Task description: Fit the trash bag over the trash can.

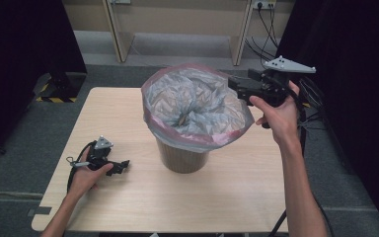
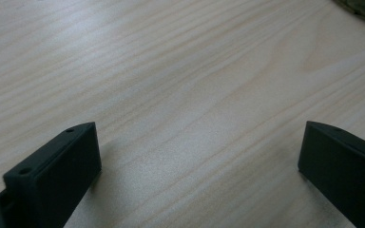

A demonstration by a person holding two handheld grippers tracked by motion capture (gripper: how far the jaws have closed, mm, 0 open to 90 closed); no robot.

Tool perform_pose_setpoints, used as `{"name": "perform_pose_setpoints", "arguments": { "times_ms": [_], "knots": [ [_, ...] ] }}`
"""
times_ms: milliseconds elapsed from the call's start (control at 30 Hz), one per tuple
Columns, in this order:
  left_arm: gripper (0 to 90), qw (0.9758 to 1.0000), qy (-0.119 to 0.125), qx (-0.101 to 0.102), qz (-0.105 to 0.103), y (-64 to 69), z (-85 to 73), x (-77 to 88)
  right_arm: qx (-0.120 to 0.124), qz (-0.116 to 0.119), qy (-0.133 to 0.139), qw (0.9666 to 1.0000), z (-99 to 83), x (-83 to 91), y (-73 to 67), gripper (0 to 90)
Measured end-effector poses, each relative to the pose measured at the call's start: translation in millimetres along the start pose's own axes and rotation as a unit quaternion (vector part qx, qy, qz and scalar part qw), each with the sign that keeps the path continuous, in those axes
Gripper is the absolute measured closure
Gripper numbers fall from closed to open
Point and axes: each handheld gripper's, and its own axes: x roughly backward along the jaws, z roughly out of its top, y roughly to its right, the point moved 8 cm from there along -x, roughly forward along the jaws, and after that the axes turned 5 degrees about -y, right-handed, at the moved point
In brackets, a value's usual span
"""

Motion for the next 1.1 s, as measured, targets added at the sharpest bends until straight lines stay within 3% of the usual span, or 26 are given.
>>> {"name": "perform_pose_setpoints", "arguments": {
  "times_ms": [167,233,367,600,733,833,967,1100],
  "knots": [
    [3.4,1.0,0.009,-0.002,-0.002,1.2,-0.2,2.6,-0.01,0.001,-0.008,0.9999,-13.7,-6.1,5.8,27.7],
    [17.3,0.9999,0.016,-0.003,-0.004,1.2,0.7,5.8,-0.022,0.007,-0.007,0.9997,-21.7,-10.6,9.3,29.1],
    [15.2,0.9989,0.045,-0.003,-0.009,4.6,9.0,17.1,-0.027,0.007,-0.012,0.9995,-27.6,-15.1,11.4,29.2],
    [14.8,0.9921,0.12,0.008,-0.035,19.7,35.2,43.2,-0.03,0.01,-0.013,0.9994,-32.4,-21.9,8.8,29.3],
    [14.8,0.989,0.144,-0.004,-0.033,26.4,43.1,51.9,-0.03,0.007,-0.014,0.9994,-32.6,-23.2,7.9,29.3],
    [14.8,0.9828,0.179,0.002,-0.046,32.0,53.5,63.9,-0.028,0.002,-0.009,0.9996,-31.9,-22.1,8.9,29.3],
    [14.8,0.9699,0.232,0.007,-0.072,42.5,72.7,87.2,-0.031,-0.002,-0.009,0.9995,-32.8,-22.7,11.1,29.2],
    [14.7,0.9603,0.265,0.01,-0.087,52.6,87.1,106.7,-0.031,-0.001,-0.01,0.9995,-34.2,-23.6,10.4,29.2]
  ]
}}
